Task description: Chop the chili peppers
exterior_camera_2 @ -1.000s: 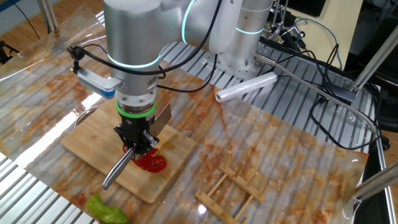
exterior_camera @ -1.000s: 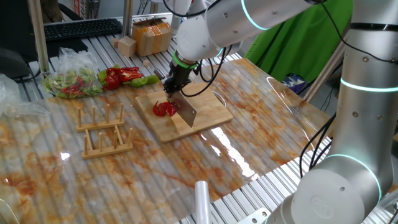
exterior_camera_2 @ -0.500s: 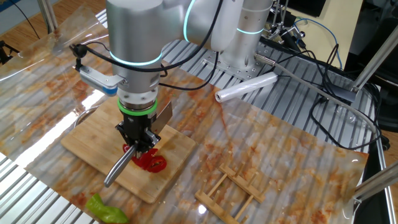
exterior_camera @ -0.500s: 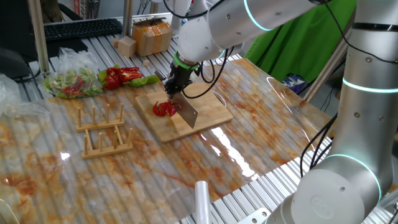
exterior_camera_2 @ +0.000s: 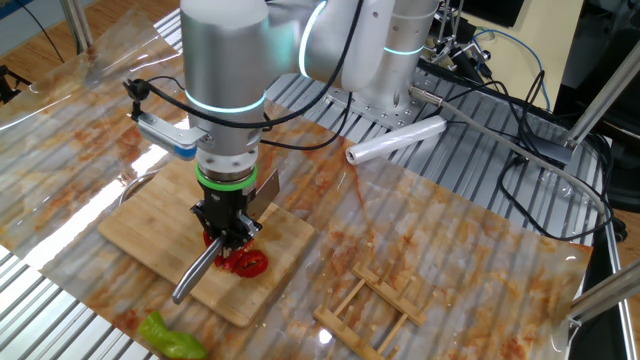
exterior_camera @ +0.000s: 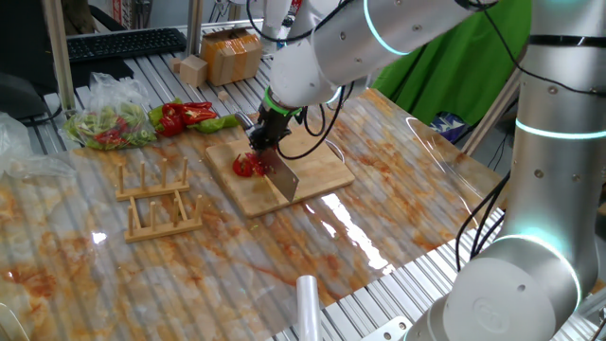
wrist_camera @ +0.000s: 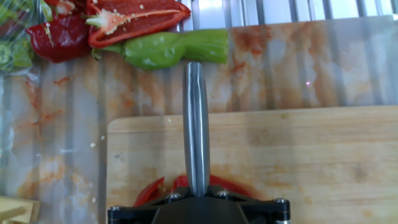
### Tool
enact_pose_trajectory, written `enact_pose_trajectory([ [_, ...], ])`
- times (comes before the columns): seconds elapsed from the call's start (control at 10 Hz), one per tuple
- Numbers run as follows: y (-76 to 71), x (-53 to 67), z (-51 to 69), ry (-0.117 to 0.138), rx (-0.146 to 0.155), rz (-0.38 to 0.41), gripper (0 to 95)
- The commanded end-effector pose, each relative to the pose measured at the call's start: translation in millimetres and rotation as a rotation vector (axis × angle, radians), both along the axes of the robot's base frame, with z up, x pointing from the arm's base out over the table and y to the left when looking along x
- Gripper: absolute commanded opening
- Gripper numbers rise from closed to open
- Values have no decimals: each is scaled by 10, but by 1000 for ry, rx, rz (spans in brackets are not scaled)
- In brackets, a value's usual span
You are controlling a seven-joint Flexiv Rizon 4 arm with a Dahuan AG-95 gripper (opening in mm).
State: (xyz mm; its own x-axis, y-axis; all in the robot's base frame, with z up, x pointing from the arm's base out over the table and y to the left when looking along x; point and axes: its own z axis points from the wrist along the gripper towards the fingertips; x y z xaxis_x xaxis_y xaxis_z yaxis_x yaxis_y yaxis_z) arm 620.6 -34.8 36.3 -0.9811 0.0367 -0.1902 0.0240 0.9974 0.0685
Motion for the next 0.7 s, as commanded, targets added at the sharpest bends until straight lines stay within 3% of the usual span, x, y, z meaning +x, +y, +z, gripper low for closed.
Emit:
enact_pose_trajectory([
  [0.1, -4, -8, -83, 20, 2, -1, 0],
  [0.3, 2, -7, -73, 24, 23, -12, 0],
  [0.5, -15, -3, -32, 48, 20, -11, 0],
  [0.7, -23, -8, 33, 56, 16, -8, 0],
])
